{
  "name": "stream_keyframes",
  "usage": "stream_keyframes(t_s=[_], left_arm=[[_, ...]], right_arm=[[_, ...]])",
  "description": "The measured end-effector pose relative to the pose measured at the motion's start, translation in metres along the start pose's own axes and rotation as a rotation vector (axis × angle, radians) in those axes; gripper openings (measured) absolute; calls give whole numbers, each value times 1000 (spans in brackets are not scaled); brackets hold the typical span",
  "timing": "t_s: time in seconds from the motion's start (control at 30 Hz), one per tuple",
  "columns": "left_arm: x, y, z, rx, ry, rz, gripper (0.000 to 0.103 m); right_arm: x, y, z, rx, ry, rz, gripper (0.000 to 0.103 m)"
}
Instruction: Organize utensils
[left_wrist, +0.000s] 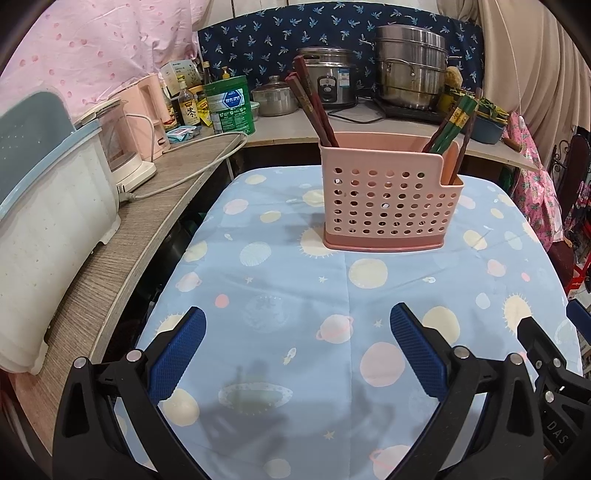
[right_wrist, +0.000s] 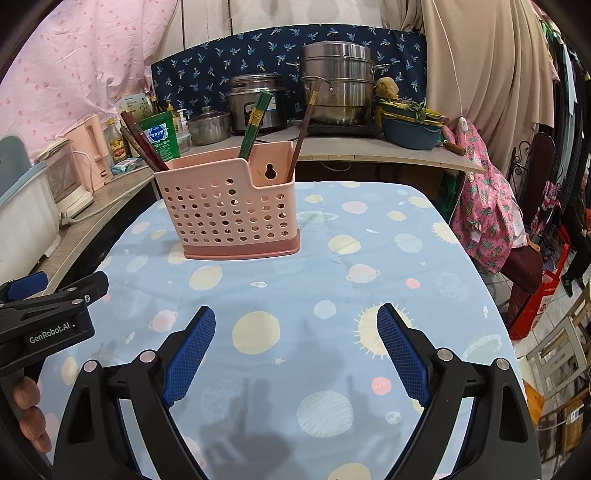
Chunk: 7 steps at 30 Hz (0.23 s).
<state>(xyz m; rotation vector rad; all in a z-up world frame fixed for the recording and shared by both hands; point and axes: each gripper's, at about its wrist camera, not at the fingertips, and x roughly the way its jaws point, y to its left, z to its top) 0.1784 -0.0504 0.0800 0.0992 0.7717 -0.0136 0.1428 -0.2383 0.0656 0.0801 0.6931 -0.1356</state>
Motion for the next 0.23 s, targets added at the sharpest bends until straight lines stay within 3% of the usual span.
stream_keyframes(t_s=[0.23], left_arm=[[1,-2,3,9,-3,-12,96]], right_arm=[[3,2,2,5,0,-7,85]])
